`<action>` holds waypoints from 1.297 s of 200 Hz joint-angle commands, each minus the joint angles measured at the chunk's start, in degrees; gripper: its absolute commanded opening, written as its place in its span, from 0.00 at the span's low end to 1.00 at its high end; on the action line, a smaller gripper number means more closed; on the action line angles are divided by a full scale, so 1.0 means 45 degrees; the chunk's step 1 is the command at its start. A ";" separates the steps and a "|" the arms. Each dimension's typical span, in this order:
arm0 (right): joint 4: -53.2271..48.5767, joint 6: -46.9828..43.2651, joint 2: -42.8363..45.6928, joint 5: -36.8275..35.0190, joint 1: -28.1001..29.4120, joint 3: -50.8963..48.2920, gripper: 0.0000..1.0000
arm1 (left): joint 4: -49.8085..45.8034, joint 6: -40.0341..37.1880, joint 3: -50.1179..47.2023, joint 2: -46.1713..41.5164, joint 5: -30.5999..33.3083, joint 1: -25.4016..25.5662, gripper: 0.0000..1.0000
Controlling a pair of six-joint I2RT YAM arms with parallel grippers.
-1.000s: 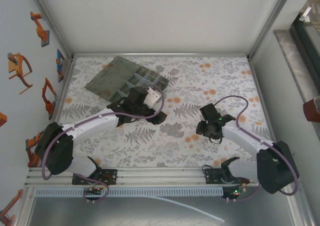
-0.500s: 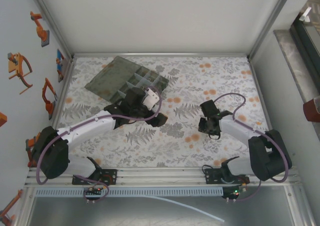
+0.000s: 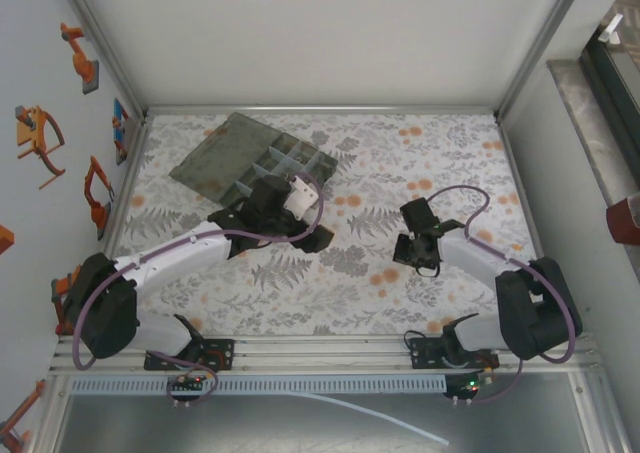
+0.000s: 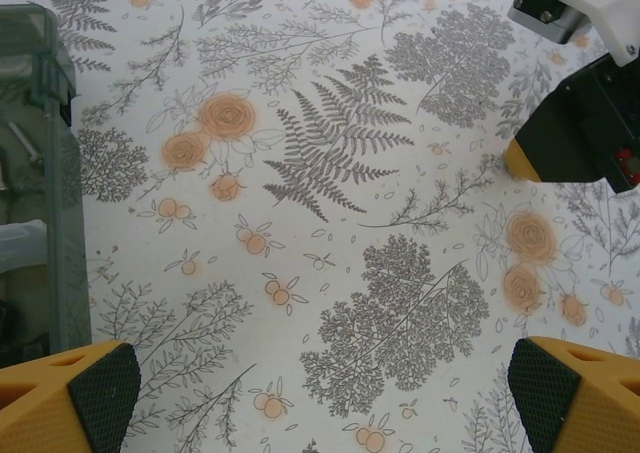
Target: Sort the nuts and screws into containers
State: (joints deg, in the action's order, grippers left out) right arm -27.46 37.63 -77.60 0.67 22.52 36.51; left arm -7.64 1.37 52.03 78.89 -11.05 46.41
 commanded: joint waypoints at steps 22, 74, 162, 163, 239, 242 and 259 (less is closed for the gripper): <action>0.0698 -0.0725 0.0338 0.1120 -0.0059 0.0721 0.00 | -0.0989 0.0846 0.0341 -0.0824 0.2064 -0.0856 0.97; 0.2634 -0.1833 -0.0562 0.3160 -0.0008 0.2722 0.00 | -0.1318 0.2581 0.0210 -0.1866 0.1847 -0.2998 0.97; 0.3320 -0.2943 -0.6404 0.4987 0.0529 1.0015 0.00 | -0.0079 0.3911 0.0447 -0.0953 -0.0160 -0.5465 0.97; 0.3315 -0.2947 -0.6464 0.5007 0.0526 1.0082 0.00 | -0.0080 0.3903 0.0468 -0.0932 -0.0171 -0.5487 0.97; 0.4796 -0.3637 -0.9384 0.6401 0.1453 1.3042 0.00 | 0.2687 0.3549 -0.0049 0.0974 -0.2509 -0.7273 0.97; 0.4853 -0.3635 -0.9470 0.6425 0.1476 1.3115 0.00 | 0.2766 0.3515 -0.0057 0.1041 -0.2565 -0.7327 0.97; 0.4990 -0.3614 -1.0053 0.6569 0.1591 1.3707 0.00 | 0.3302 0.3413 -0.0110 0.1413 -0.2792 -0.7563 0.97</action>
State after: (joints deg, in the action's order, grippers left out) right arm -8.01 22.57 -120.18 27.49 29.02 93.89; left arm 1.52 17.63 52.36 83.22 -19.25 13.74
